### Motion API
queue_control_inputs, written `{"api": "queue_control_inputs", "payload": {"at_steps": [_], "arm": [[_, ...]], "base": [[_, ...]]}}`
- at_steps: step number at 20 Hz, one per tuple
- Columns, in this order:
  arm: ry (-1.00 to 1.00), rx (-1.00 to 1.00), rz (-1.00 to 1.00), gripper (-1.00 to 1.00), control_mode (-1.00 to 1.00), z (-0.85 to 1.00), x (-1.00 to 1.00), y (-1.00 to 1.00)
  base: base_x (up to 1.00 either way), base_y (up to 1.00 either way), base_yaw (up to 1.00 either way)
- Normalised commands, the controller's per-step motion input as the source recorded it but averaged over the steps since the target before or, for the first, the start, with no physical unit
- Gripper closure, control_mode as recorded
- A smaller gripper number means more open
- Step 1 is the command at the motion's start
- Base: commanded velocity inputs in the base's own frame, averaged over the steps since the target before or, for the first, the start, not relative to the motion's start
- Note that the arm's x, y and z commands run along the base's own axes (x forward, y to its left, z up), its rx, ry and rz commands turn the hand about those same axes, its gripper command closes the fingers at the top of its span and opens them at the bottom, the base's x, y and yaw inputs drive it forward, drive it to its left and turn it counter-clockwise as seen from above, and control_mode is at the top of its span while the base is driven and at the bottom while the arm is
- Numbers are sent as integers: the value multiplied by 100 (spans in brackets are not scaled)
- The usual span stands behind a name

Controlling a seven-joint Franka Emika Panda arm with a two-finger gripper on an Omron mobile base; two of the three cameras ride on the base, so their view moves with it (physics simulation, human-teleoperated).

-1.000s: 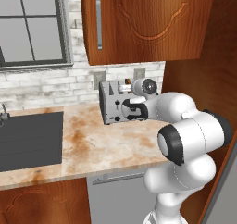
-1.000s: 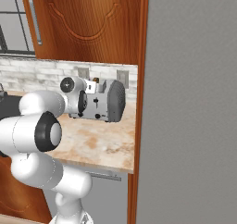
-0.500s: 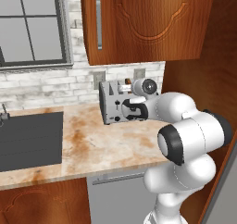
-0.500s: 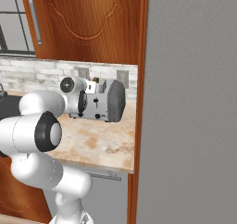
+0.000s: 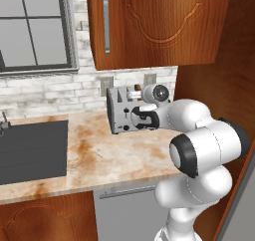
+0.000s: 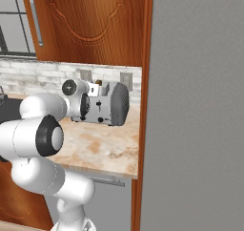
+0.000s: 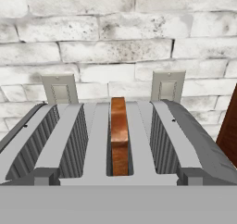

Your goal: Start the toaster. Once the lever pops up, take the bread to the plate on the dining counter.

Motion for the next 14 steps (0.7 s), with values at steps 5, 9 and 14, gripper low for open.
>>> {"api": "queue_control_inputs", "payload": {"at_steps": [5,9,14], "arm": [[0,0,0,-100,-100,0,0,0],[0,0,0,-100,-100,0,0,0],[0,0,0,-100,-100,0,0,0]], "base": [[0,0,0],[0,0,0],[0,0,0]]}}
